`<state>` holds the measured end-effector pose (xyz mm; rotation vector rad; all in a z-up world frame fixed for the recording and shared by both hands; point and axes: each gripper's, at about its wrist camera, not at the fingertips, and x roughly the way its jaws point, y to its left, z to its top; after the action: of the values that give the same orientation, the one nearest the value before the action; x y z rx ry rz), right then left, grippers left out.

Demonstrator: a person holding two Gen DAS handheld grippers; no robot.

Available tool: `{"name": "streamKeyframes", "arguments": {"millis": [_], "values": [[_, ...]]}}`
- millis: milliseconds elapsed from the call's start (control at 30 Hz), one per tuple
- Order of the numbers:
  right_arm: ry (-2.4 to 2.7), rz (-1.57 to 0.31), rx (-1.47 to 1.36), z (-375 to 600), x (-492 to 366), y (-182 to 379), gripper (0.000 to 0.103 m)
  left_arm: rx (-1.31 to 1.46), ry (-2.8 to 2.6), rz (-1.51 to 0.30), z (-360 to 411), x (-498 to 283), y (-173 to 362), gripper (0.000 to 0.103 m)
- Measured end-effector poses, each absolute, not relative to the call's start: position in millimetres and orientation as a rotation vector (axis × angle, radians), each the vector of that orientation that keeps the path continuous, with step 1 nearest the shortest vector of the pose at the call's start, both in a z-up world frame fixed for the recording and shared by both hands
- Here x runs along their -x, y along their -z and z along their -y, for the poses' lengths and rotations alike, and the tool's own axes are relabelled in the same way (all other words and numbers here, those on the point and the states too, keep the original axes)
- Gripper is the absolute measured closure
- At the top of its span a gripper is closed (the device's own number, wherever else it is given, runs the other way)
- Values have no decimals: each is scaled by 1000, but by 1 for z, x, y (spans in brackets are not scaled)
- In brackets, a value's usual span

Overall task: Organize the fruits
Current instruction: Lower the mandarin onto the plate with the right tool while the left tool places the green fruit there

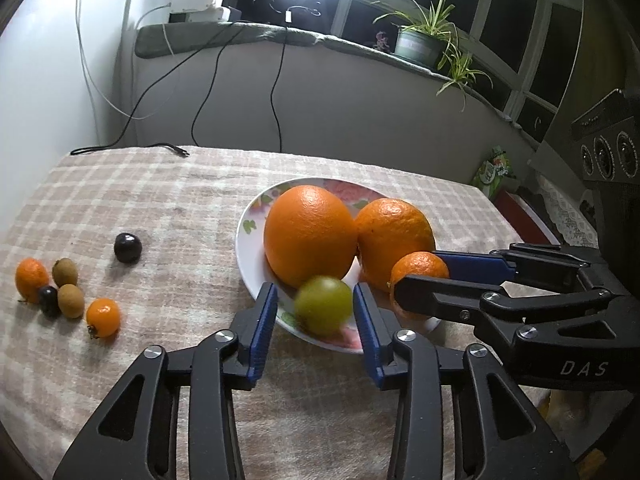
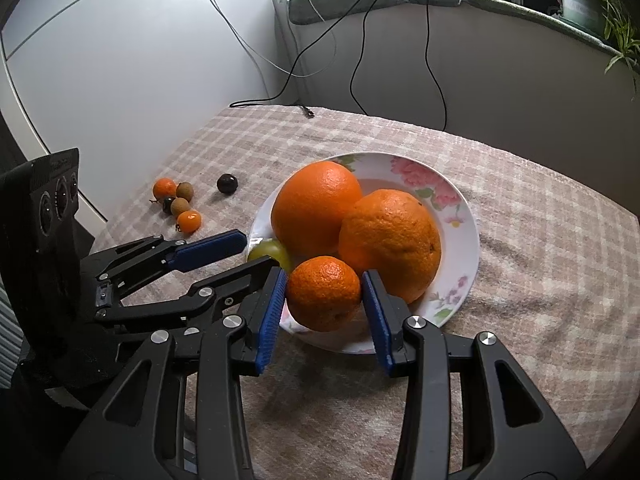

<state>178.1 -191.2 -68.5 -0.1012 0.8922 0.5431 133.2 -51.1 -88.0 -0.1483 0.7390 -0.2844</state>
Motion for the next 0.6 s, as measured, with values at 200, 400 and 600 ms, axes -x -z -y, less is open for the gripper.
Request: {"name": "streamKeyframes", "arguments": {"millis": [200,400,600], "values": [[-528,-860,70,199,-178,59,42,152,278,-734,49,-132,86,61],[-516,-842,51,205,-178,52,38,172,276,-741,46,-130,88,61],[-513,-835,48,204,-176,50,36,189,273,-737,43,-127,86,61]]}}
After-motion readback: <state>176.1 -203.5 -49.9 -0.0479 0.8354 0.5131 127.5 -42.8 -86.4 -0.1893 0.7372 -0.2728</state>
